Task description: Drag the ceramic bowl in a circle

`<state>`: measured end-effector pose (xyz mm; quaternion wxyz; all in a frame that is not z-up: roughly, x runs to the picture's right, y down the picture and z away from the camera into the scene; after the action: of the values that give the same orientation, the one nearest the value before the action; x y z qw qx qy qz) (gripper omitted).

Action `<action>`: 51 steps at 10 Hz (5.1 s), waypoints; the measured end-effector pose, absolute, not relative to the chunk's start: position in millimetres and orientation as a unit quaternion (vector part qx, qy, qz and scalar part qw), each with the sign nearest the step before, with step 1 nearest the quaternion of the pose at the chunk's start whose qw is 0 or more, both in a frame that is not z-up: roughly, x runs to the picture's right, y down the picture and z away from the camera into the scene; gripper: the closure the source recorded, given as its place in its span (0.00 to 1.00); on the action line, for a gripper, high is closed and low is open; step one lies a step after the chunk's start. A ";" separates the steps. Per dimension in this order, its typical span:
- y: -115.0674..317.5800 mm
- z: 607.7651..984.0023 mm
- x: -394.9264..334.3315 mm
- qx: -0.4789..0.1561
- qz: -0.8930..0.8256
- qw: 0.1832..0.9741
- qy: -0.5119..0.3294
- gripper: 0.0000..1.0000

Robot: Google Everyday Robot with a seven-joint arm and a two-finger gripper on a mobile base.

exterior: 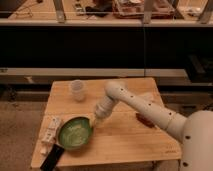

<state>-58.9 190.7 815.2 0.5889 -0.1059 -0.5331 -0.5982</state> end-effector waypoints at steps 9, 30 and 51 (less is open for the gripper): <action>186.1 855.4 121.3 -0.100 -0.535 0.719 -0.432 1.00; 143.1 876.4 -15.1 -0.056 -0.617 0.639 -0.457 1.00; 217.6 830.0 89.4 -0.080 -0.660 0.578 -0.472 1.00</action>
<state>89.4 217.6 830.0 0.5783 -0.0797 -0.4722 -0.6604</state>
